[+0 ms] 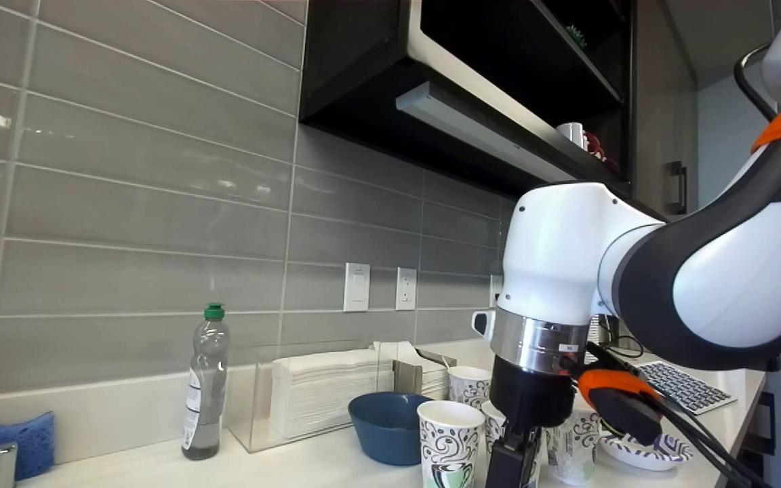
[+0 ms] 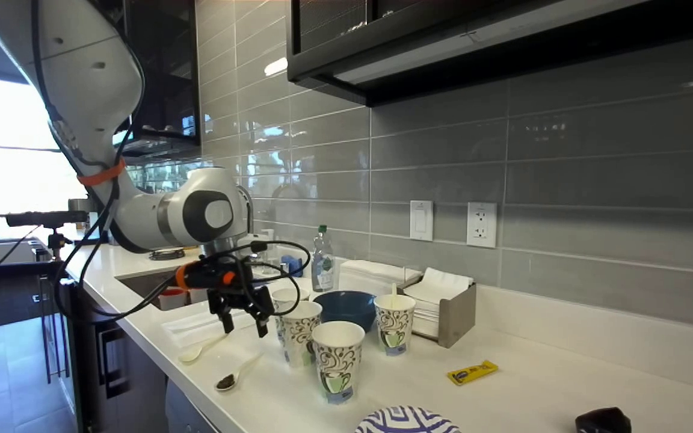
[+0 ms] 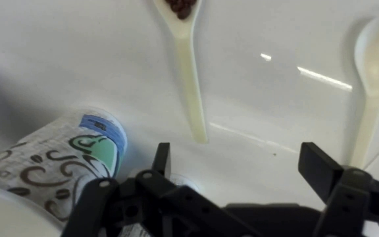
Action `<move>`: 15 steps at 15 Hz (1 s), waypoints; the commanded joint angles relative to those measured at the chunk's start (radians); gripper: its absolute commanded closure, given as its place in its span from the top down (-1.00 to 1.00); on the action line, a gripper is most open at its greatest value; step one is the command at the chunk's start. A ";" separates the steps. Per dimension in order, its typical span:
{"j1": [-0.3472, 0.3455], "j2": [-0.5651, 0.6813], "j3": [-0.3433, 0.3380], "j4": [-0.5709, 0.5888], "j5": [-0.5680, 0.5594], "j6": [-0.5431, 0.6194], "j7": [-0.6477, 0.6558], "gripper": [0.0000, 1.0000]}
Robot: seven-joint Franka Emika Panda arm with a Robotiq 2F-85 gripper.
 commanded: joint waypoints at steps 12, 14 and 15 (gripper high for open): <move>-0.020 0.004 -0.023 -0.072 -0.030 -0.005 -0.017 0.65; -0.022 0.006 -0.027 -0.072 -0.031 -0.001 -0.024 0.39; -0.022 0.008 -0.028 -0.071 -0.030 0.000 -0.027 0.33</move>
